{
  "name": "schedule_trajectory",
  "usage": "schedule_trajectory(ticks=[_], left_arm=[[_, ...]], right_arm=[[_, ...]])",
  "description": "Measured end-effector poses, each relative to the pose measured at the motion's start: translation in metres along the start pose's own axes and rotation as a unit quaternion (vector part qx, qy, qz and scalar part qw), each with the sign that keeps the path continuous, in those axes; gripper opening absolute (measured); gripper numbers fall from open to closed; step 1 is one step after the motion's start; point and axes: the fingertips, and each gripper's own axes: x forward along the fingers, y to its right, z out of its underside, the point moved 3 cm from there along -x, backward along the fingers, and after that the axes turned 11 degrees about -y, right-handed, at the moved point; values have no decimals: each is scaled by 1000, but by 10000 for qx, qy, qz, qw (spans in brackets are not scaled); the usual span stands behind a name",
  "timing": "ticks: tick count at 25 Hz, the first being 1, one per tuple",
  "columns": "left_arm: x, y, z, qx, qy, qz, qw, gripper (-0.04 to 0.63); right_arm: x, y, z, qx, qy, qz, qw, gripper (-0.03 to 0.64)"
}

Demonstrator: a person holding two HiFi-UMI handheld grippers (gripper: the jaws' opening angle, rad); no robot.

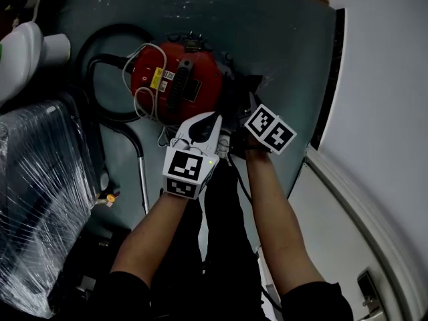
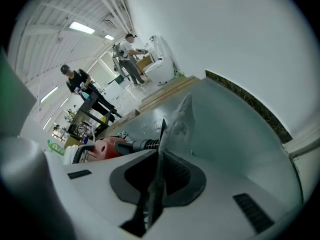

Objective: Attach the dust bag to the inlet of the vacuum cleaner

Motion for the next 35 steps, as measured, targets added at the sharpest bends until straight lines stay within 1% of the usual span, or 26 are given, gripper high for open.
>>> schedule_trajectory(ticks=[2, 3, 7, 9, 10, 12, 16, 18, 20, 25, 28, 31, 33, 35], left_arm=[[1, -1, 0, 10, -3, 9, 10000, -2], [1, -1, 0, 7, -12, 15, 10000, -2], [2, 0, 3, -10, -43, 48, 10000, -2], [3, -1, 3, -16, -41, 42, 10000, -2], [3, -1, 3, -16, -38, 42, 10000, -2], [3, -2, 3, -3, -33, 41, 10000, -2], [0, -7, 2, -18, -13, 15, 10000, -2], [-1, -8, 2, -26, -6, 12, 10000, -2], [-3, -9, 3, -29, -3, 4, 10000, -2], [-3, -14, 6, -70, -18, -37, 10000, -2], [-3, -14, 7, -84, -6, -45, 10000, -2], [-6, -14, 6, -74, 22, -29, 10000, -2], [-9, -14, 5, -65, 40, -55, 10000, -2], [-13, -15, 4, -52, 62, -102, 9999, -2]], right_arm=[[1, -3, -3, -3, -100, 57, 9999, 25], [1, -5, -3, -140, -106, 128, 9998, 25], [5, -16, 9, -1077, -4, 435, 9932, 26], [8, -17, 14, -1347, 87, 504, 9896, 26], [10, -17, 16, -1401, 122, 516, 9887, 26], [12, -15, 18, -1277, 138, 471, 9906, 28], [12, -15, 15, -483, 44, 213, 9986, 28], [11, -16, 11, -265, 28, 138, 9995, 29], [11, -17, 11, -350, 26, 167, 9992, 31], [16, -23, 17, -1130, -2, 484, 9924, 38], [17, -23, 18, -1126, 13, 516, 9923, 46], [11, -25, 18, -1089, 174, 544, 9924, 57], [1, -26, 22, -1058, 341, 555, 9923, 103], [-14, -27, 25, -1091, 527, 545, 9911, 107]])
